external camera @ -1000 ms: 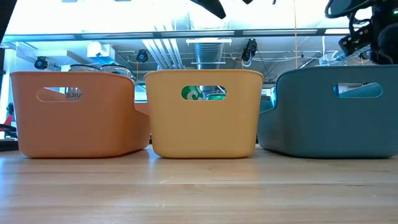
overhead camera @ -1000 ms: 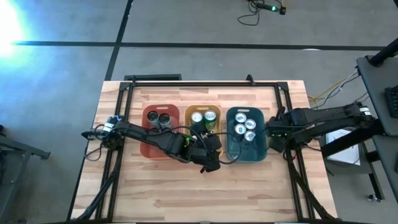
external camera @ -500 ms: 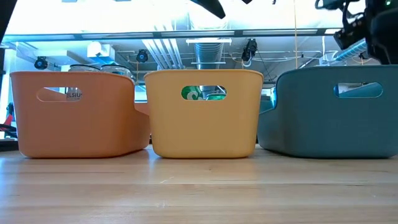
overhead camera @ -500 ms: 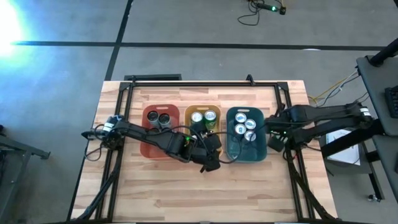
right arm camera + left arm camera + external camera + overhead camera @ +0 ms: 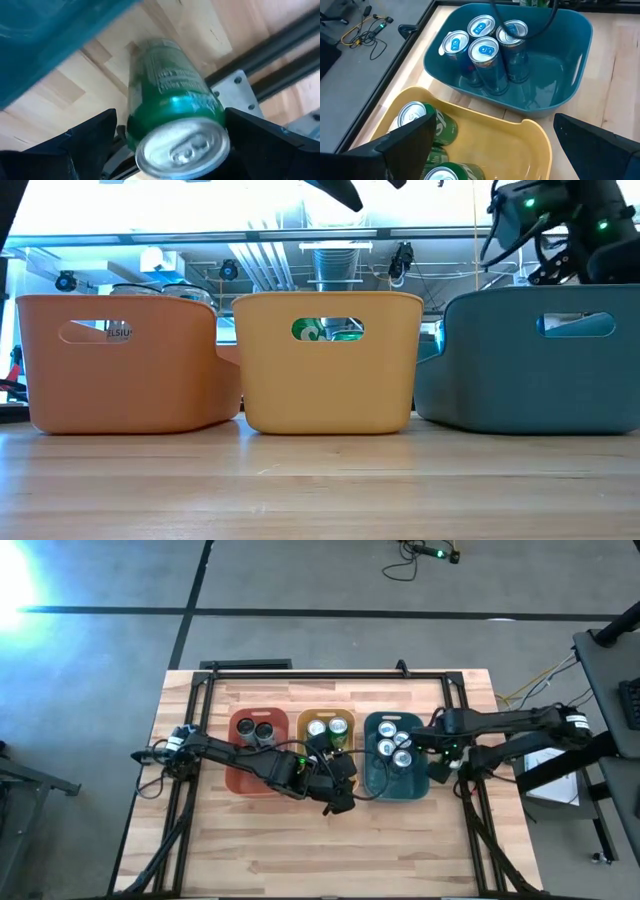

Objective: Sort soda cans
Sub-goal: Put the green soda can into the yellow bin

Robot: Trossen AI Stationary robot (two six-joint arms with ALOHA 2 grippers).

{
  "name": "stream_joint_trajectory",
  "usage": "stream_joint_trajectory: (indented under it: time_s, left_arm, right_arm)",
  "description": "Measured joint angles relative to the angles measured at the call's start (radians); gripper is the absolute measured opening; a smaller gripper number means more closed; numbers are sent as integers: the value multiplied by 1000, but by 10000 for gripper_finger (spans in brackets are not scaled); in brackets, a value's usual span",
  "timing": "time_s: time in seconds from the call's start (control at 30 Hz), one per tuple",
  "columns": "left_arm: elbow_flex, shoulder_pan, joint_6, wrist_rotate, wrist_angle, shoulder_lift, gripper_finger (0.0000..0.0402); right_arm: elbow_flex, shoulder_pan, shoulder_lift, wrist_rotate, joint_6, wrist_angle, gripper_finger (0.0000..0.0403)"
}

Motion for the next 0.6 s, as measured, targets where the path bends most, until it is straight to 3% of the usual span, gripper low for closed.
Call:
stream_joint_trajectory:
  time_s: [0.6]
  left_arm:
    - [0, -5, -7, 26, -25, 0, 387]
  right_arm:
    - [-8, -3, 129, 4, -423, 15, 364]
